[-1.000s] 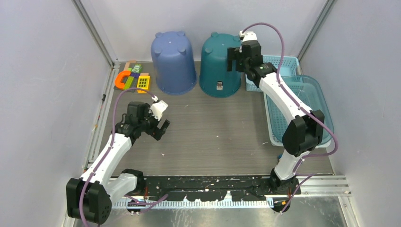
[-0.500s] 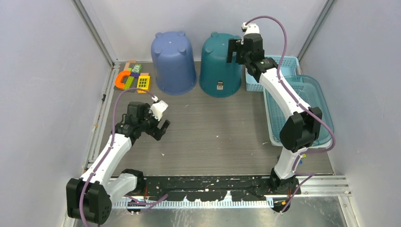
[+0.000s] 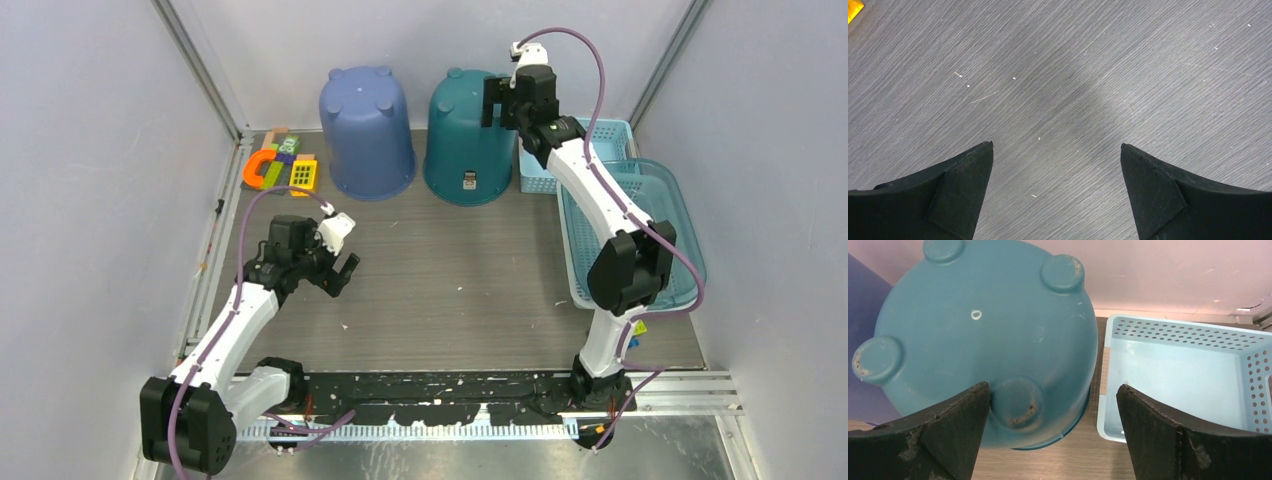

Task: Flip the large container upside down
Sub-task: Pick up the container from the corner of the board.

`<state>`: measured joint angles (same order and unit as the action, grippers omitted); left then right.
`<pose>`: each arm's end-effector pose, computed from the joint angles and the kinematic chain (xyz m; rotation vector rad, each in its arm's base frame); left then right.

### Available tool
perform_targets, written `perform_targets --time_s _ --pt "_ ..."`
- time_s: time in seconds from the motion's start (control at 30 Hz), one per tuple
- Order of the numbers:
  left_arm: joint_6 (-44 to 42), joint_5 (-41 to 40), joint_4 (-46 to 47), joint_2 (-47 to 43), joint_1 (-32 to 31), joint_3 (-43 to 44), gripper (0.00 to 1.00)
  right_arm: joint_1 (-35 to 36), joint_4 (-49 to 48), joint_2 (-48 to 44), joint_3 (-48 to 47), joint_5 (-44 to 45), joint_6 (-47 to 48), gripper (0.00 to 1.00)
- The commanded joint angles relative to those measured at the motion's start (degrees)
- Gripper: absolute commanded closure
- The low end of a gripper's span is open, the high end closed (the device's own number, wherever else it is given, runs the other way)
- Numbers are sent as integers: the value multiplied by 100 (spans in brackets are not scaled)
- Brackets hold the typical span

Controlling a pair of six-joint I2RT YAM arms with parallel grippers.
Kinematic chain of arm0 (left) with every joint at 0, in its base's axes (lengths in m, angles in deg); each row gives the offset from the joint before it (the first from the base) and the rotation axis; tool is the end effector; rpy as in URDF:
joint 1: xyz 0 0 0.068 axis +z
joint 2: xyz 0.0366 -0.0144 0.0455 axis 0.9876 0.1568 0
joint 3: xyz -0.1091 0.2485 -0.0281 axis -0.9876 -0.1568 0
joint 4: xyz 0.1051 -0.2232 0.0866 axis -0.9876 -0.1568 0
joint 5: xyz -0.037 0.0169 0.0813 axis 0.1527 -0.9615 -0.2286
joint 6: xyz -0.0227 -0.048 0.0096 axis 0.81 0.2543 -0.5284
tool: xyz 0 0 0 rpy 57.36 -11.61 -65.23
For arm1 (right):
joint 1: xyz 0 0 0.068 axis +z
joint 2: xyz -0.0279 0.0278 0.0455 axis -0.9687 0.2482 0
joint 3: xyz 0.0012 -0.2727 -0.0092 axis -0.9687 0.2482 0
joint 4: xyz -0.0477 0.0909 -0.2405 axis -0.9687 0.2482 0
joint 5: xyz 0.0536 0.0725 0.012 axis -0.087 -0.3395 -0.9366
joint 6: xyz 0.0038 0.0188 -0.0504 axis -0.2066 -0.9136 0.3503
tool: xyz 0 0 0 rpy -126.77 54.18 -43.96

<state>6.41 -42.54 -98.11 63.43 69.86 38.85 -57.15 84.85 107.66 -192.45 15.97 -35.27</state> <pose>0.1988 -0.0482 0.2380 0.8026 2.2066 -0.2010 0.4195 0.1308 0.3837 -0.0632 1.9171 0.0283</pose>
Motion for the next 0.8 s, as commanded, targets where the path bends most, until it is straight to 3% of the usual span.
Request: perform_targets --time_s 0.0,0.43,0.77 --pt "32 124 219 -116 39 6 0 -127 -66 219 -387 -48 183 0" --pt "33 132 211 -133 57 0 0 -152 152 662 -876 -424 184 1" --pt "33 139 210 -135 56 6 0 -153 576 86 -1195 -1282 27 1"
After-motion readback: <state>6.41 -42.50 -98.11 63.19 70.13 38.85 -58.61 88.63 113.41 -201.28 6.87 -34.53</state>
